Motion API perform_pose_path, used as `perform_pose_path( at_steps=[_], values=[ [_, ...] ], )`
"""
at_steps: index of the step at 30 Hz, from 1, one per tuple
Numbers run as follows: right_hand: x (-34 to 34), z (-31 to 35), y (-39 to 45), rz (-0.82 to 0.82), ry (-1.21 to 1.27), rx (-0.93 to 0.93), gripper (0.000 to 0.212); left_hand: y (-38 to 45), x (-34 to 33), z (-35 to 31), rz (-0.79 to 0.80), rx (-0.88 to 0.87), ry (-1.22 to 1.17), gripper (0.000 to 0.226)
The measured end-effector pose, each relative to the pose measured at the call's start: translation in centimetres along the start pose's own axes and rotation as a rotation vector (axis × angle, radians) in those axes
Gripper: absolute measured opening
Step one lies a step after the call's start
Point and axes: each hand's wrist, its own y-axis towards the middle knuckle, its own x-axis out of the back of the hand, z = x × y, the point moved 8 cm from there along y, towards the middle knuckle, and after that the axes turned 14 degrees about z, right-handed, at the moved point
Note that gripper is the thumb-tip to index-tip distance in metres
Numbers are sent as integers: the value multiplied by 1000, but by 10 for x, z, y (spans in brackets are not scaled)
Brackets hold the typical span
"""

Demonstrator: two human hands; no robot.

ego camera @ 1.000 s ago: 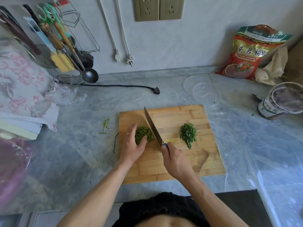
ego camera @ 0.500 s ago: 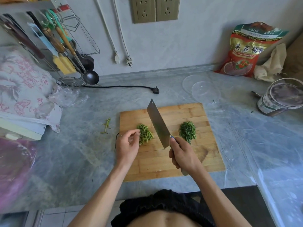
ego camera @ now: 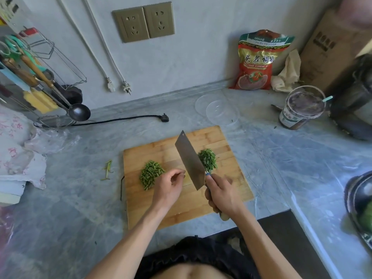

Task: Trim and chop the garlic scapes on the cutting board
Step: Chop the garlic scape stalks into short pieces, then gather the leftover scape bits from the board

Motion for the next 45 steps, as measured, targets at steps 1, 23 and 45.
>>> perform_pose_path(
  at_steps=[1,23,45],
  values=[
    [-5,-2,-1,15,7,-13,35,0,-3,0,1,6,-8,17],
    [-73,18,26,-83,-653,11,24,-41,39,26,-361,139,-304,18],
    [84,5,-17,-567,-625,21,24,14,-13,-43,104,-11,-69,18]
  ],
)
